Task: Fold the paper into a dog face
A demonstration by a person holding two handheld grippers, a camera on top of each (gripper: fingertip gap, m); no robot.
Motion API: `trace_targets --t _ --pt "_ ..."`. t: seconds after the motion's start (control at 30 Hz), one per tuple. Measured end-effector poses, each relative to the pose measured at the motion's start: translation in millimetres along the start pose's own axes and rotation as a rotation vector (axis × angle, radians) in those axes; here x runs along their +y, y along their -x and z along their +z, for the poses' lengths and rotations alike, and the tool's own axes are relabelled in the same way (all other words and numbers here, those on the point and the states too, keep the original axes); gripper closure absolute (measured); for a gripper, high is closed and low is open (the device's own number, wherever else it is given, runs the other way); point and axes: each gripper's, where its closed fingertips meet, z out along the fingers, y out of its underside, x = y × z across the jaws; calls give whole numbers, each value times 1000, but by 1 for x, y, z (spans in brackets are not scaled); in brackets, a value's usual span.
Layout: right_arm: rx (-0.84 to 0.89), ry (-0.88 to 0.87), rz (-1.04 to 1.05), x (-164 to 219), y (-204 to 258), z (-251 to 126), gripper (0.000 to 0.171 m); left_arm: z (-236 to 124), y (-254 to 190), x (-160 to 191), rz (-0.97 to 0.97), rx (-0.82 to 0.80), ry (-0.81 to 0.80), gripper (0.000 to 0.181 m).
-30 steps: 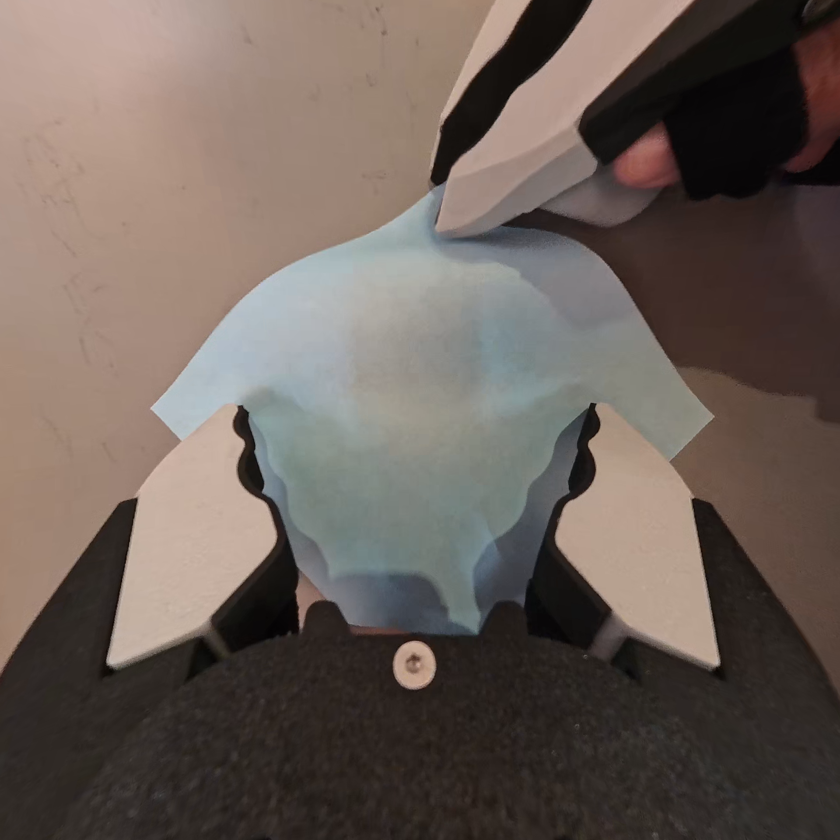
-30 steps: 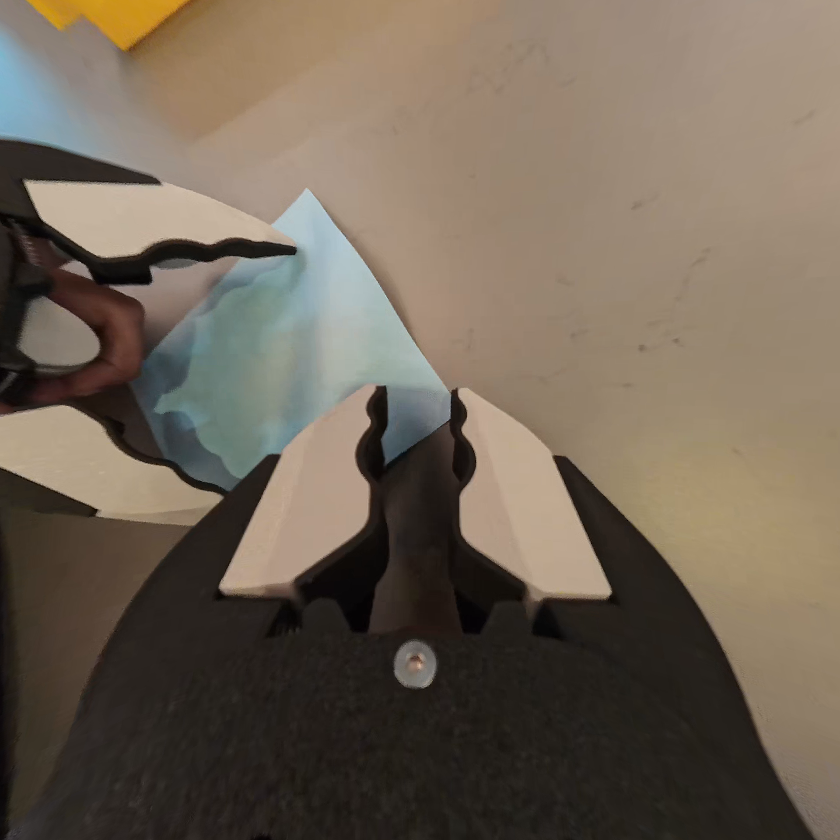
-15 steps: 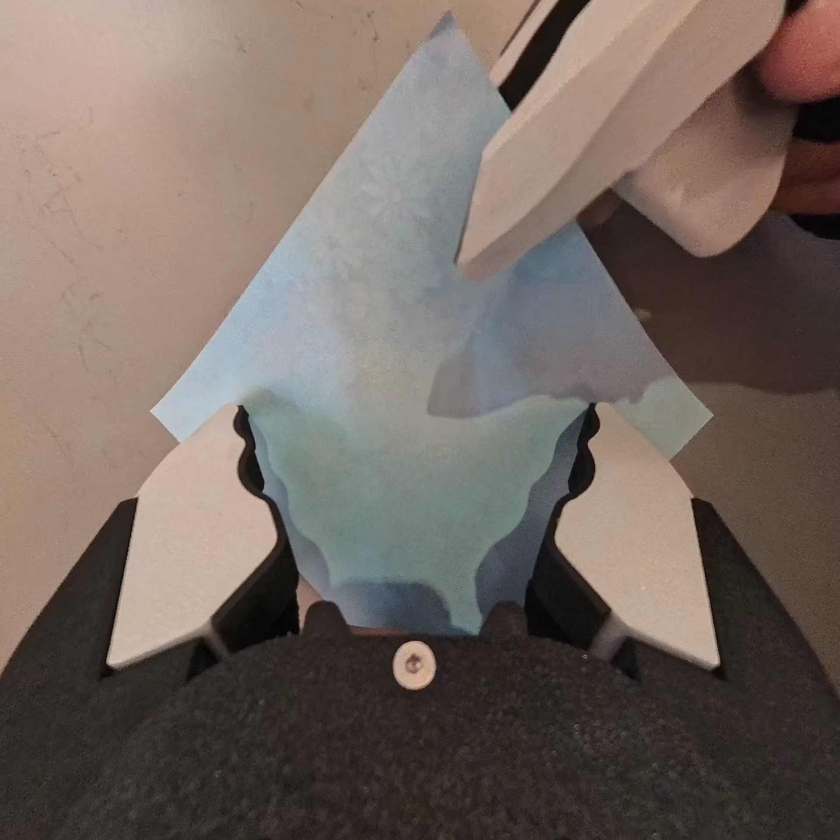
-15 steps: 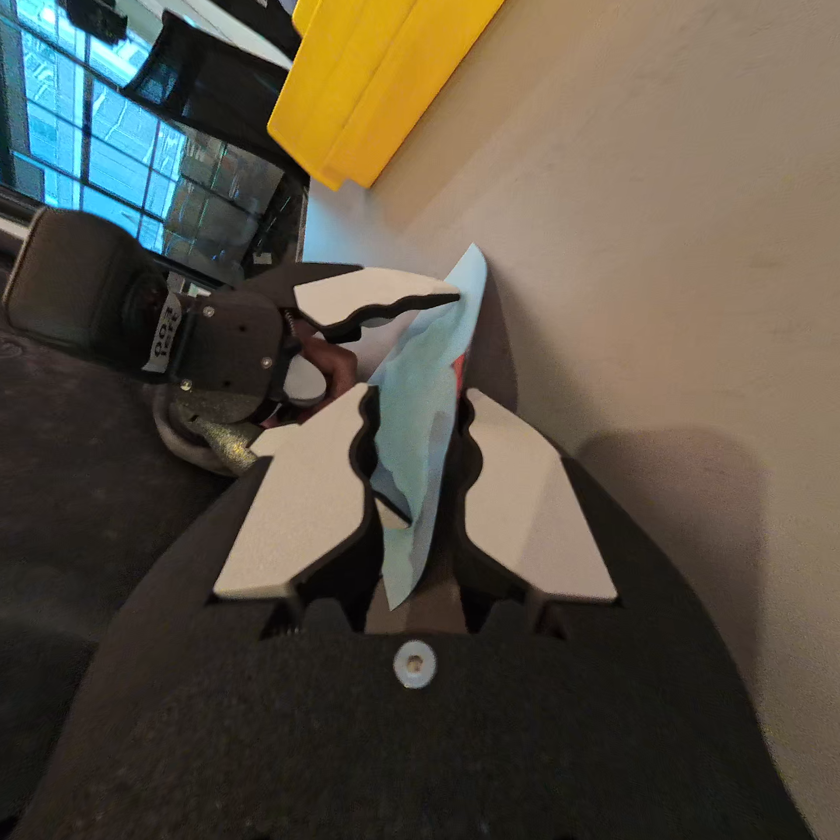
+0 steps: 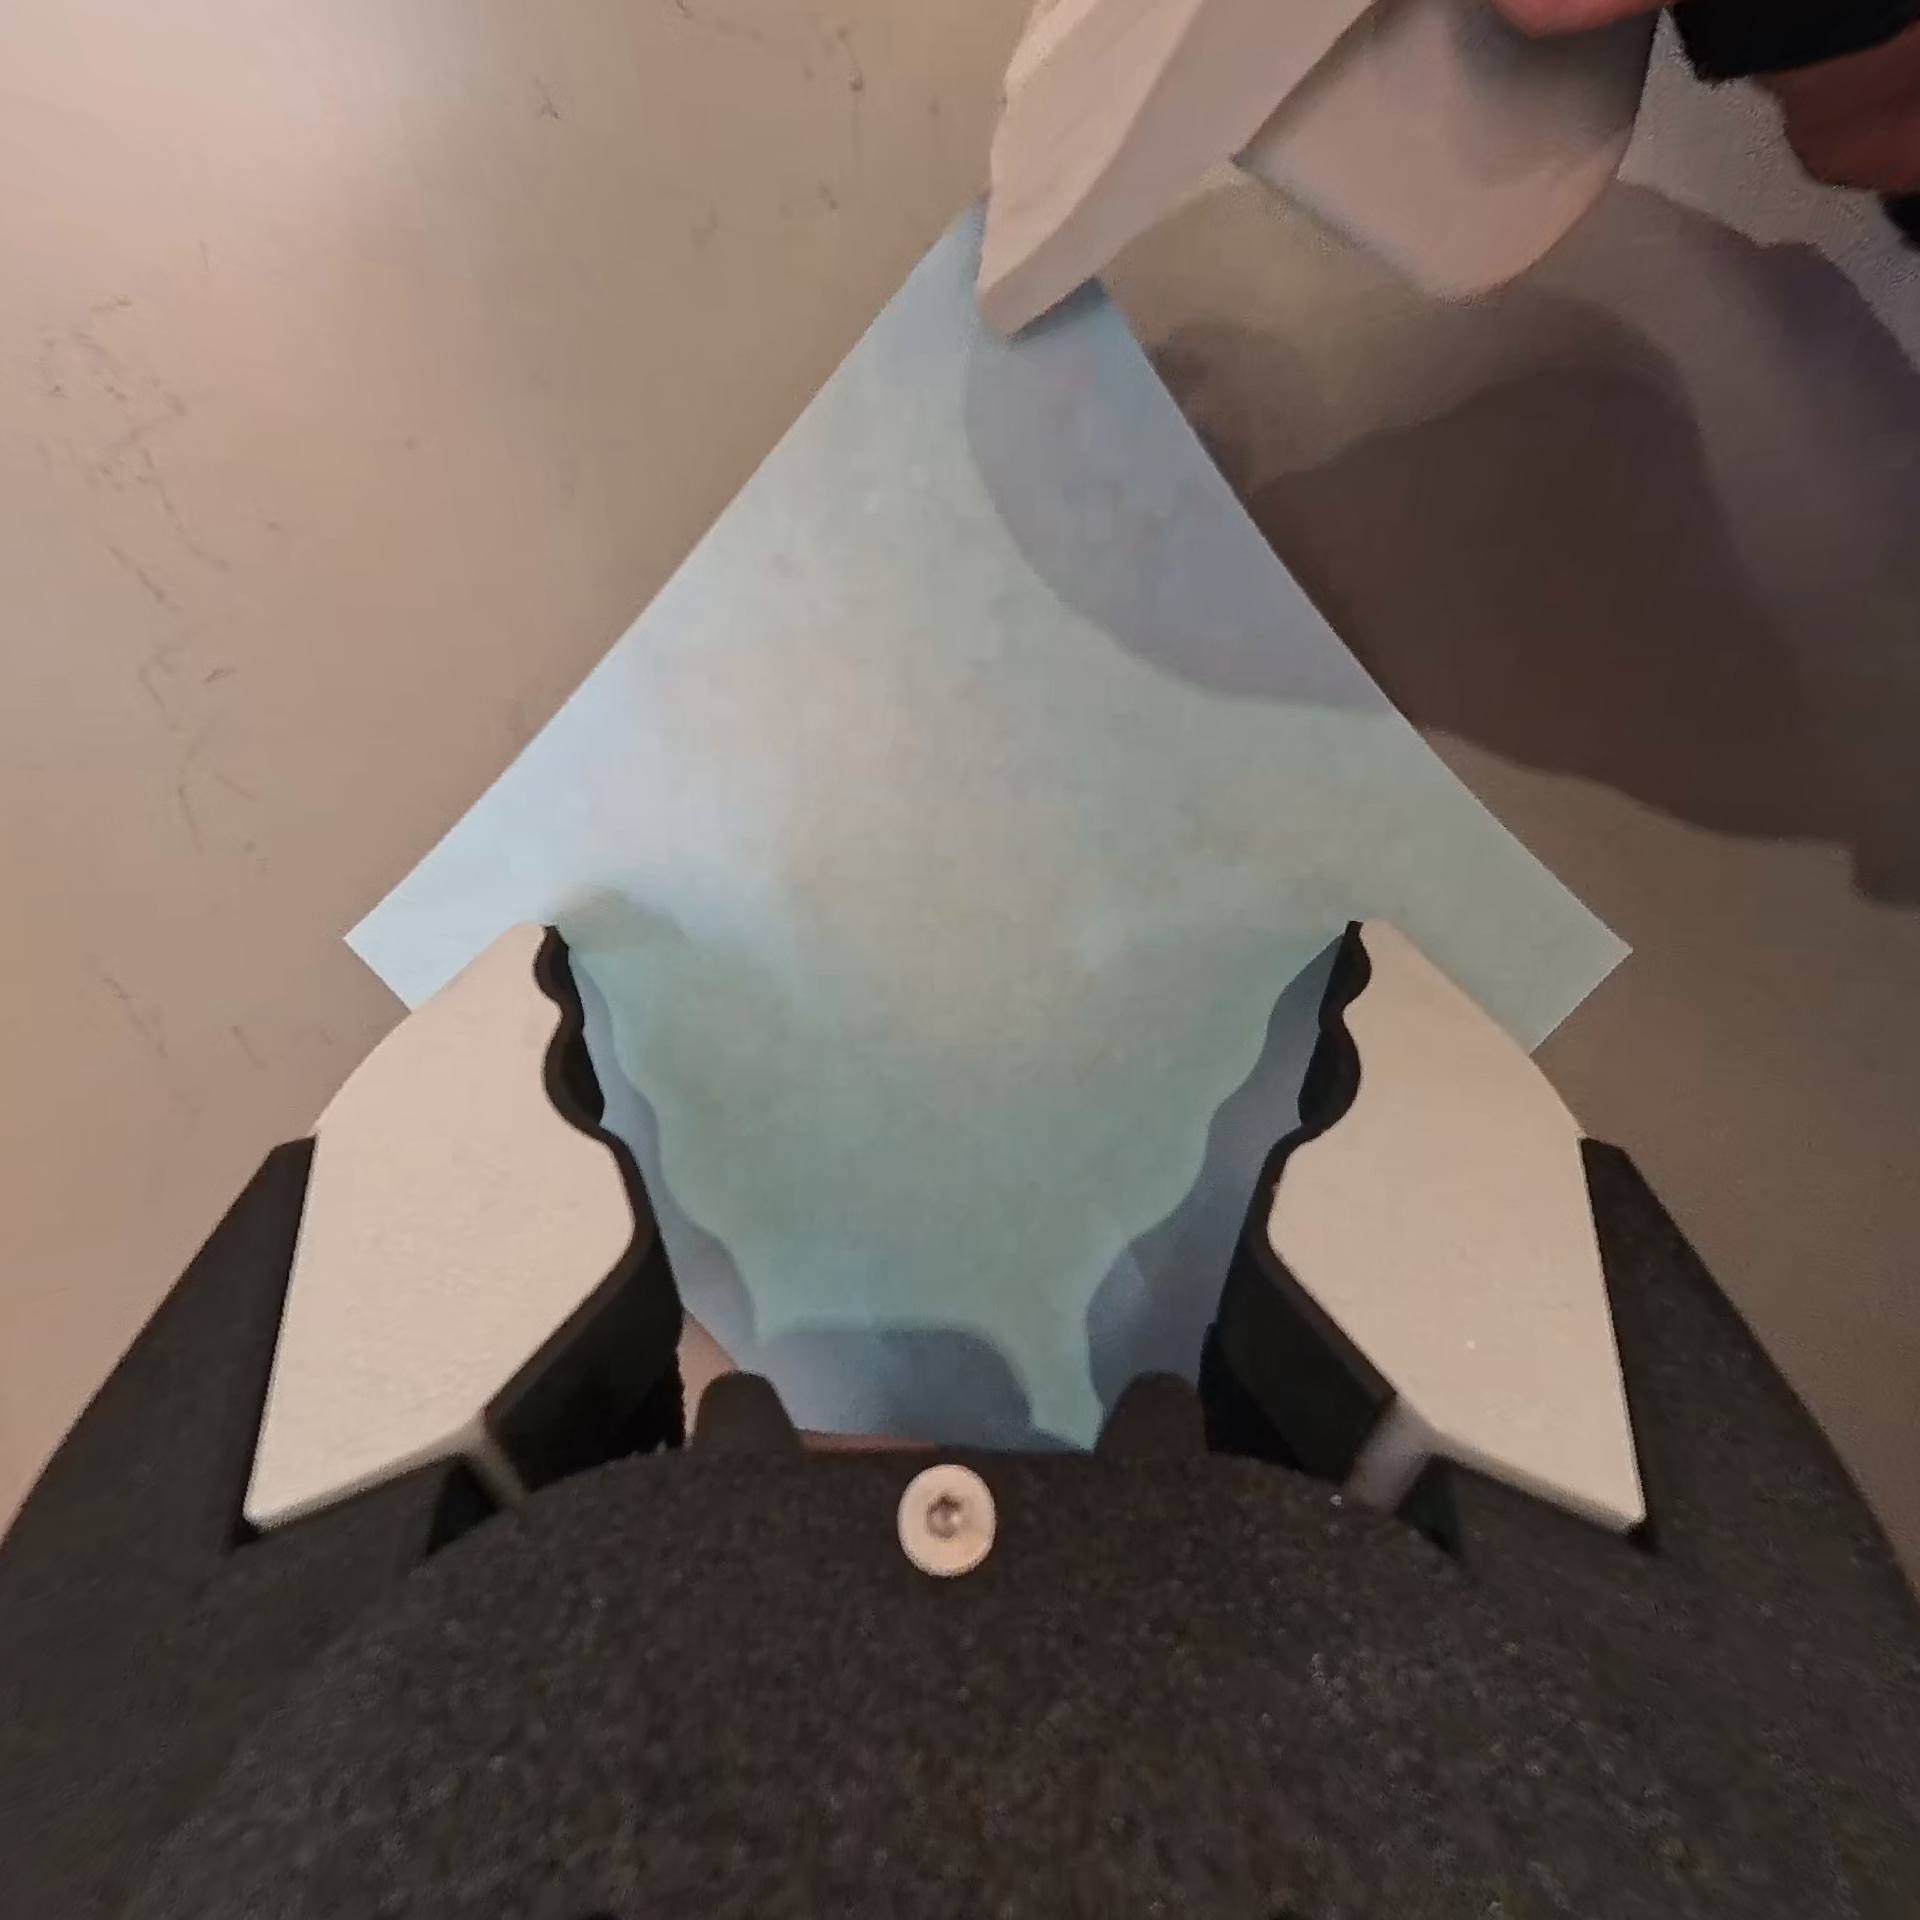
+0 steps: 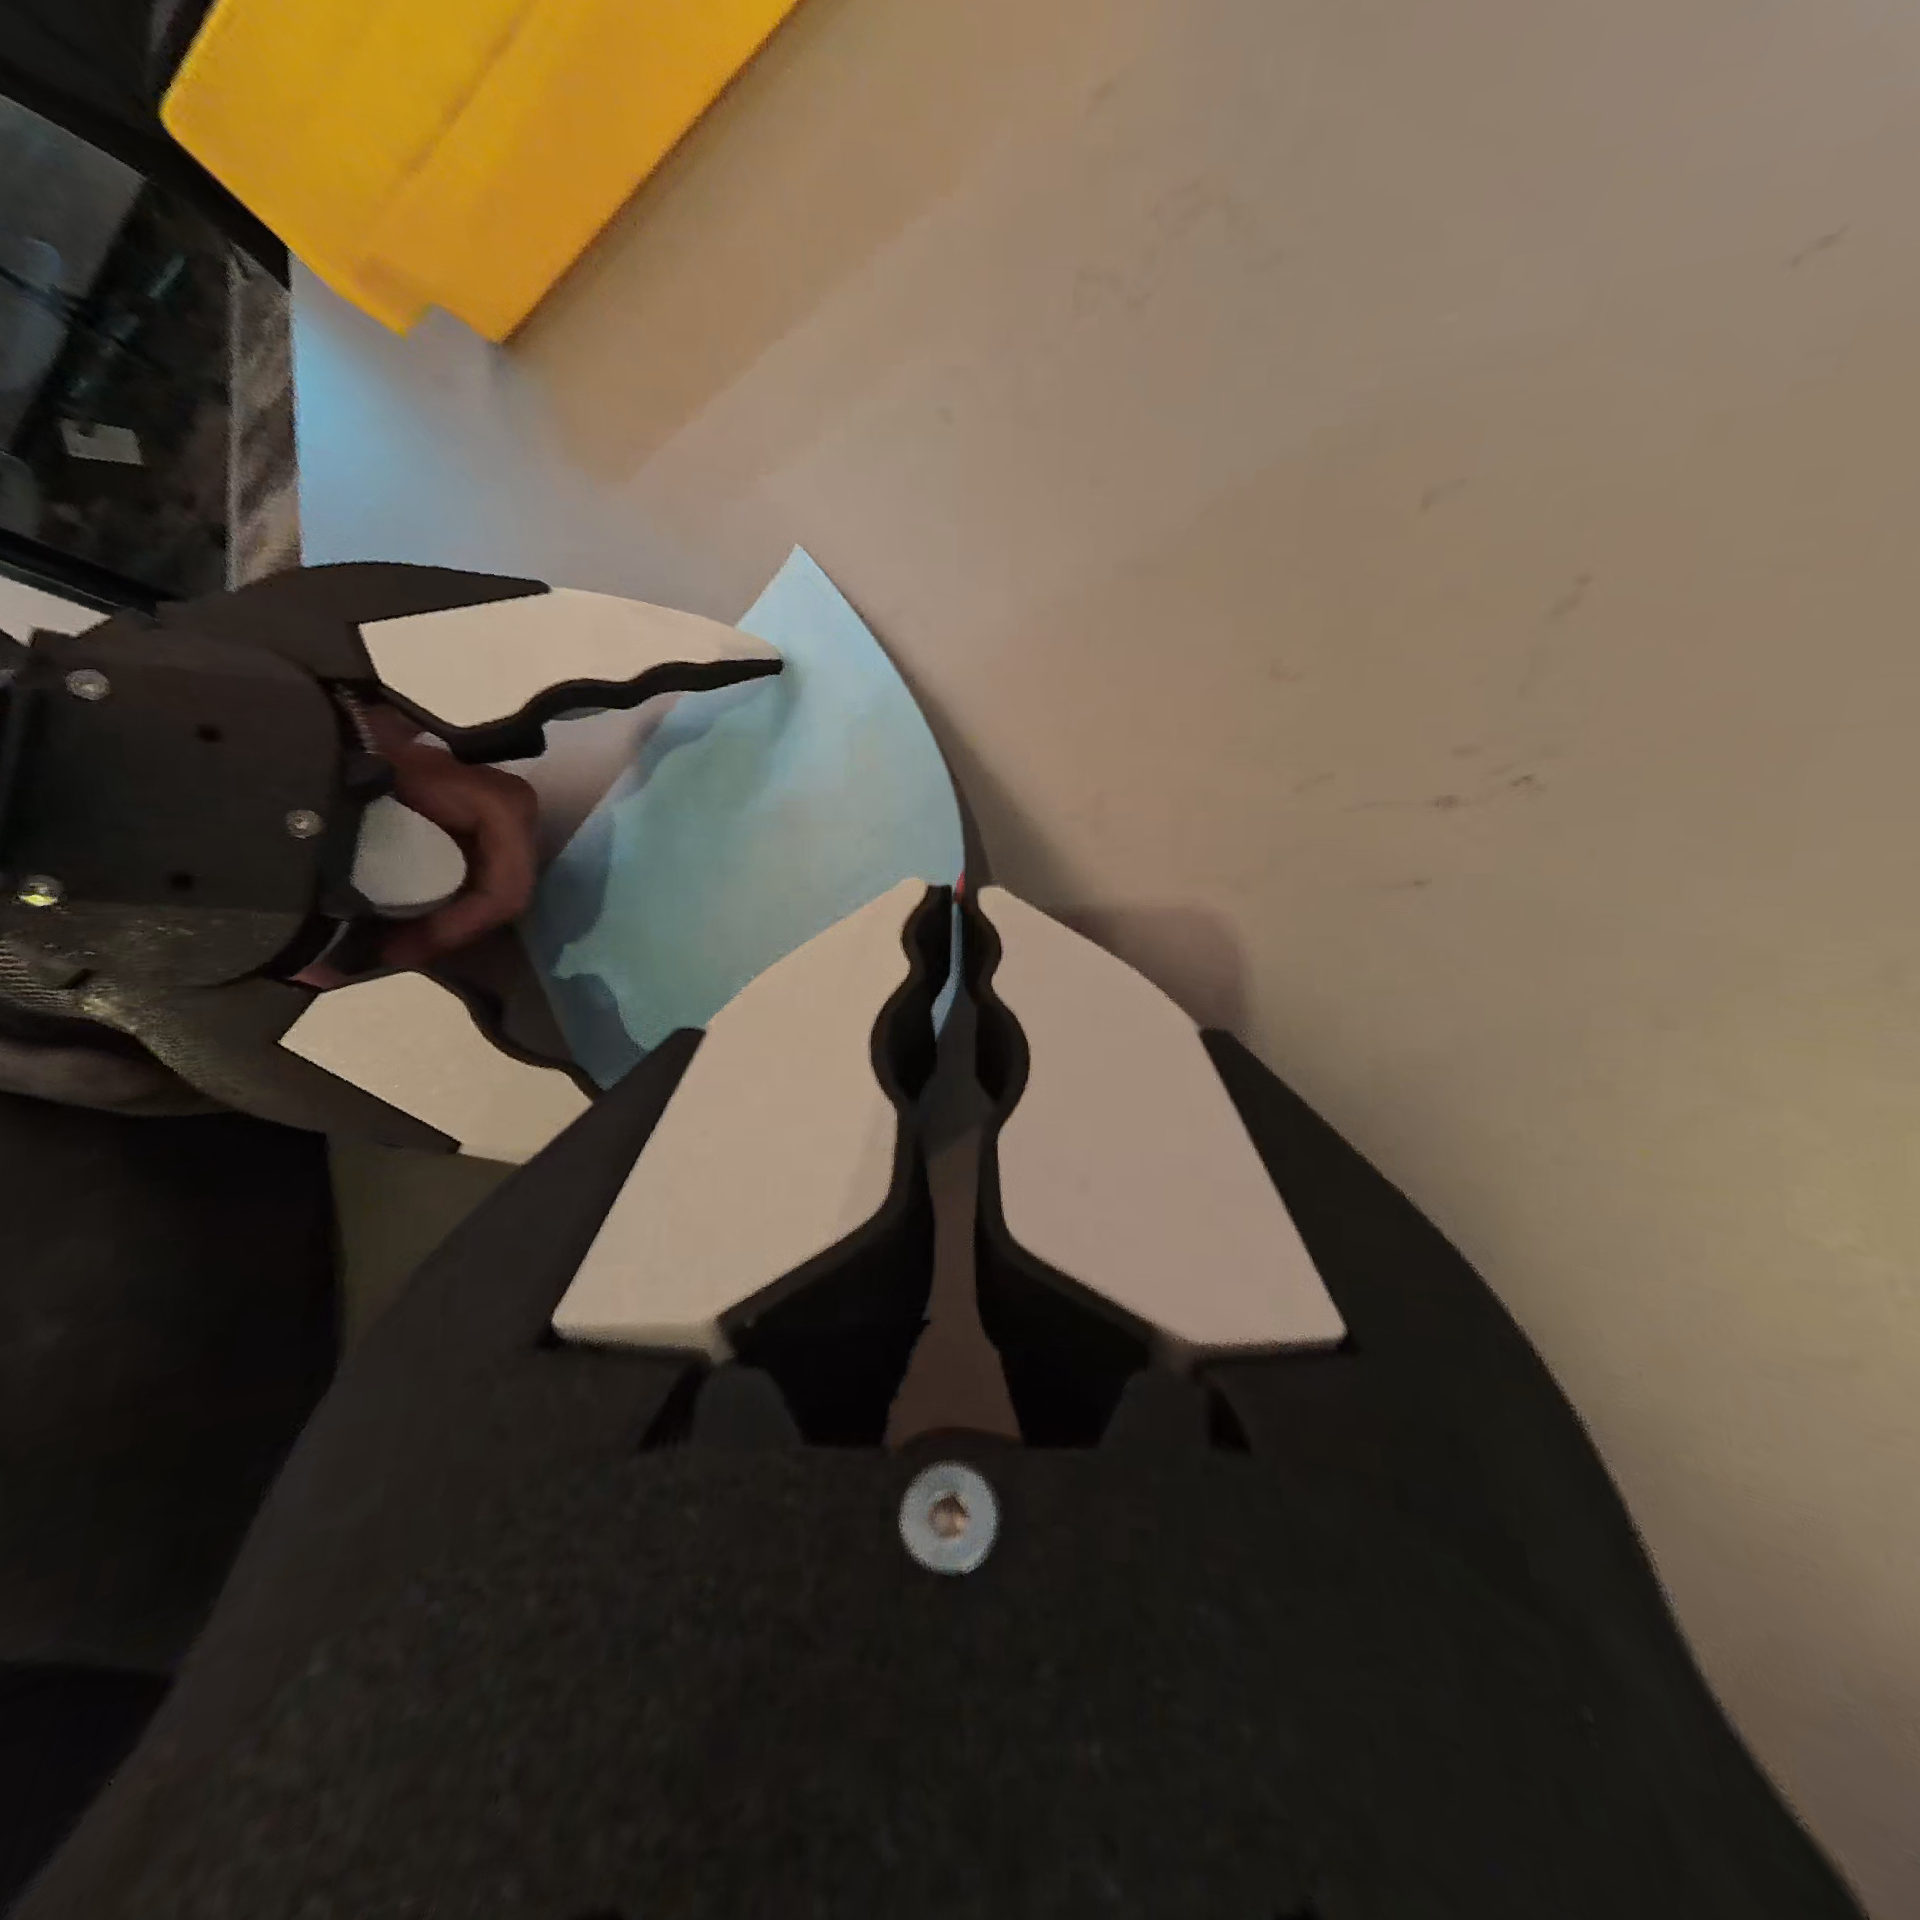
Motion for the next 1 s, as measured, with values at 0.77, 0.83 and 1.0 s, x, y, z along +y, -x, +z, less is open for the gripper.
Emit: trace_targets --t 0.77,0.83,1.0 --pt "175 163 -274 19 24 16 171 -80 0 3 5 229 -233 74" --pt "218 152 -292 14 19 14 171 -95 7 14 38 239 -221 78" --pt "302 108 -273 -4 4 14 171 -82 0 26 64 243 -150 89"
